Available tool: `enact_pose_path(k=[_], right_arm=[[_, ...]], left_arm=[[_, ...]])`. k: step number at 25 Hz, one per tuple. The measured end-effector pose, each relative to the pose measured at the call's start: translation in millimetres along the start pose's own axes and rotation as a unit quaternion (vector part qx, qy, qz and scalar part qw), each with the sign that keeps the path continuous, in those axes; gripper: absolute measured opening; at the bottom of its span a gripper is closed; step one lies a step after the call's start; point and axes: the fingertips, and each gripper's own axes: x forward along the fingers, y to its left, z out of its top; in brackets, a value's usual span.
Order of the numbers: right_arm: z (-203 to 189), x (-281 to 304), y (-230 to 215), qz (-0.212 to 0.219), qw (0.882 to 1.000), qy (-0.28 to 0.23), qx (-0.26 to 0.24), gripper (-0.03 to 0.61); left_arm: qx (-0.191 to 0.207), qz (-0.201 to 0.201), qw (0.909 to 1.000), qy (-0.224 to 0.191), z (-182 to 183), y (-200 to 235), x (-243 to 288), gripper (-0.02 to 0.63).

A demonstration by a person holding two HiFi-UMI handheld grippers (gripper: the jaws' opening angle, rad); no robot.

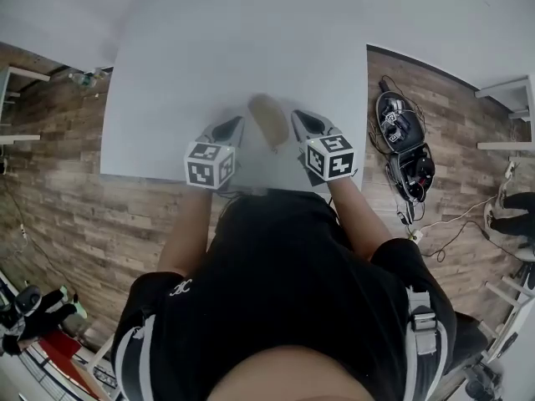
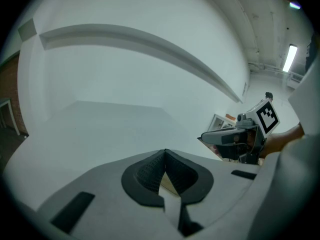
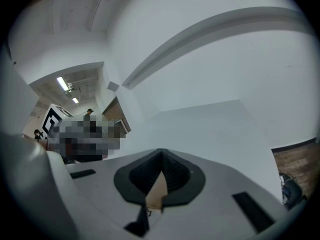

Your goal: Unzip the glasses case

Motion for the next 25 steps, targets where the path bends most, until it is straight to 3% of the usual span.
enact_pose_path(k=[4,7,11,18,25], right_arm=[[-4.2,-4.0,23.7,0.008,1.0,0.006,0.012,0.012],[-12.8,-7.4,37.3,0.002,1.0,0.018,0.008,0.012],[-20.5,-11.7,48.8,-0.009,1.0,0.019,0.011,0.012],[-16.0,-27.4,13.6,0.014,0.999,0.028,-0.016,0.012],[-9.7,-61.7,-45.6,0.063,0.997,0.028,-0.042,0.012]], left_arm=[[-0.019,-0.002,0.9997,-0.017,-7.9,6.2,-14.5,0.002],[-0.049,-0.012,0.9986,-0.014,-30.5,8.9,-22.9,0.002],[-0.059,-0.015,0.9981,-0.009,-47.0,14.0,-30.2,0.002],[-0.07,0.02,0.997,-0.027,-31.9,-13.2,-14.8,0.002],[-0.075,0.039,0.9959,-0.031,-16.5,-93.6,23.9,0.002]])
